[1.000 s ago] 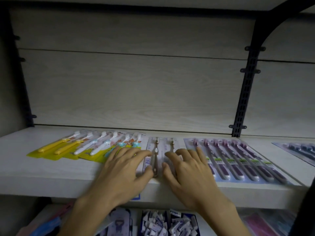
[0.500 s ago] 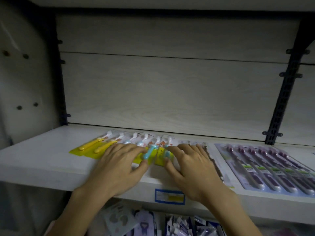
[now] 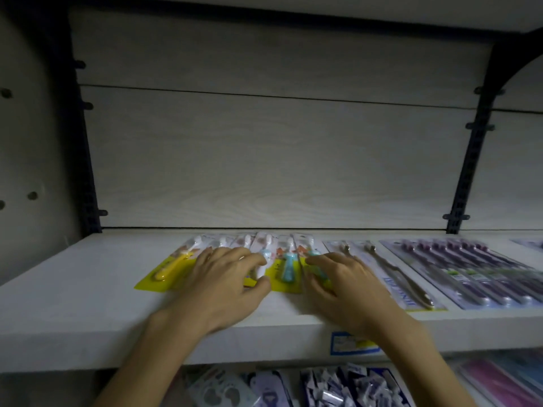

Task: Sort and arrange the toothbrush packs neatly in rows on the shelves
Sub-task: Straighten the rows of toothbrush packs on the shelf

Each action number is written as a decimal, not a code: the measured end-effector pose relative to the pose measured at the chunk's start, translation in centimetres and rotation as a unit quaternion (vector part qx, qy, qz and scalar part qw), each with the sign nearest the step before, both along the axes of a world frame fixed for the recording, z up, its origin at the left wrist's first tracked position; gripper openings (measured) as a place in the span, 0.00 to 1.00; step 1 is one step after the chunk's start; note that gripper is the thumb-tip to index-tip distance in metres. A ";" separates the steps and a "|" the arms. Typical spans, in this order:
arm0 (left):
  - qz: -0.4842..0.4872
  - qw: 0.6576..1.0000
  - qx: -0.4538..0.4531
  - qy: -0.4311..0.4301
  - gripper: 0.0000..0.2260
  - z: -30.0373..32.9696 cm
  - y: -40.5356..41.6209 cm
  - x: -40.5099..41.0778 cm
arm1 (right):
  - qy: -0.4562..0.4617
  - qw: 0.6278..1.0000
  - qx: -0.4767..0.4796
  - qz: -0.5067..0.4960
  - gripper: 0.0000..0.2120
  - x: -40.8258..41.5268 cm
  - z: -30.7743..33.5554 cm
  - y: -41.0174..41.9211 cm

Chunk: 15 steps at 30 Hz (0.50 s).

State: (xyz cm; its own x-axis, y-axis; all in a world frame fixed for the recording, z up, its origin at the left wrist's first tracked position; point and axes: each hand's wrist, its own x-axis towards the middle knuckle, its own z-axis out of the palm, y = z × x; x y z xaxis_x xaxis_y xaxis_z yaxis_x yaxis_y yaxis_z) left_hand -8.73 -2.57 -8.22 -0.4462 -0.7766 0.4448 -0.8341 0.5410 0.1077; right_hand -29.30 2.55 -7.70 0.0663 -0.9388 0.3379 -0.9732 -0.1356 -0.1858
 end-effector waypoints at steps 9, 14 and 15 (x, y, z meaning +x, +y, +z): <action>0.059 0.993 0.089 -0.042 0.26 0.3 -1.2 0.2 | 0.016 0.997 0.054 0.048 0.18 0.7 0.7 -1.5; 0.127 0.982 0.134 -0.045 0.21 0.3 -1.6 2.1 | 0.009 0.995 0.067 0.068 0.19 1.0 1.3 -1.9; 0.129 0.979 0.154 -0.038 0.22 0.1 -1.8 2.3 | 0.012 0.995 0.065 0.072 0.20 1.0 1.2 -2.1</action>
